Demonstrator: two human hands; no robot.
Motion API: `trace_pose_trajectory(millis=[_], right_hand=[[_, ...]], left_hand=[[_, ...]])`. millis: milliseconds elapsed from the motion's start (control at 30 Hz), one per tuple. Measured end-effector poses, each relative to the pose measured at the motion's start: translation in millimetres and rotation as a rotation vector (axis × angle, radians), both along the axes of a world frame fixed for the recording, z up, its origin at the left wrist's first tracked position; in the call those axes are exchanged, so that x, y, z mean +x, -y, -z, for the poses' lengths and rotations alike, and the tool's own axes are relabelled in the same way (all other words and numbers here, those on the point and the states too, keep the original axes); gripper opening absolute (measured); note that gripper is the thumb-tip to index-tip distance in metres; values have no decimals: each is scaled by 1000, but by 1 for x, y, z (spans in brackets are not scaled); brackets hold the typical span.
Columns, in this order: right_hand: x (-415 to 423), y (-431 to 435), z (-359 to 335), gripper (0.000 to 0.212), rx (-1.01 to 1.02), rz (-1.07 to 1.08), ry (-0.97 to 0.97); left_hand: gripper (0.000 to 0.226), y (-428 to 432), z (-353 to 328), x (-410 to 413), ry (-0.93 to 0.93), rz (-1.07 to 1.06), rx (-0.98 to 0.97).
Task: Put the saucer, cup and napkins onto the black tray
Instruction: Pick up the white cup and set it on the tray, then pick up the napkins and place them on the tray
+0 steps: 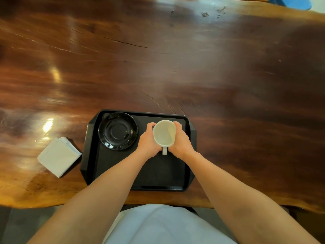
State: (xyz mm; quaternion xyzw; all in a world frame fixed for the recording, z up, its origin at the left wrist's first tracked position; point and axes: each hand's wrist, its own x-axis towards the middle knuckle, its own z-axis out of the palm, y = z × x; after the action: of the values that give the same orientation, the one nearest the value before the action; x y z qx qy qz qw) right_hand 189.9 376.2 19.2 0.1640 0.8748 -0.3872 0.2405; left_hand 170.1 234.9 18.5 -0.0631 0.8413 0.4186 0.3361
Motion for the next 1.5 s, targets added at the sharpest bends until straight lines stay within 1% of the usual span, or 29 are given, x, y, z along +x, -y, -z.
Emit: trace_pose_trajectory(millis=[233,400,533,600,667,733,933,1033,1100,1200,1400,1500], right_hand=[[3,1,-7,105,32,-8,62],[4,-4,-21,106,78,-28,64],[5,-6,-36,100,106,-20,13],[8,-7,-44,97,120,-21,-15],[12,-8,-52,91,126,-20,-37],[16,-9,-62,79,121,-22,-67],[31,-3,-82,48,179,-118,-126],[41,8,-86,29,197,-165,-146],[45,17,-87,20,195,-201,-147],[46,33,-91,16,188,-279,-145],[38,84,-99,15,211,-387,-194],[34,115,-99,12,209,-444,-187]], left_hand=[[88,1,-5,3,5,-8,-8],[87,-2,-16,4,-29,29,-62],[76,-1,-33,5,-54,44,-98],[79,0,-40,7,-69,34,-109],[84,1,-48,11,-84,13,-121],[82,3,-56,16,-105,2,-141],[41,12,-77,42,-204,57,-243],[29,23,-86,54,-267,104,-330],[22,33,-91,59,-308,81,-360],[16,52,-98,67,-339,17,-374],[10,104,-97,78,-320,-10,-409],[8,137,-97,79,-304,-60,-416]])
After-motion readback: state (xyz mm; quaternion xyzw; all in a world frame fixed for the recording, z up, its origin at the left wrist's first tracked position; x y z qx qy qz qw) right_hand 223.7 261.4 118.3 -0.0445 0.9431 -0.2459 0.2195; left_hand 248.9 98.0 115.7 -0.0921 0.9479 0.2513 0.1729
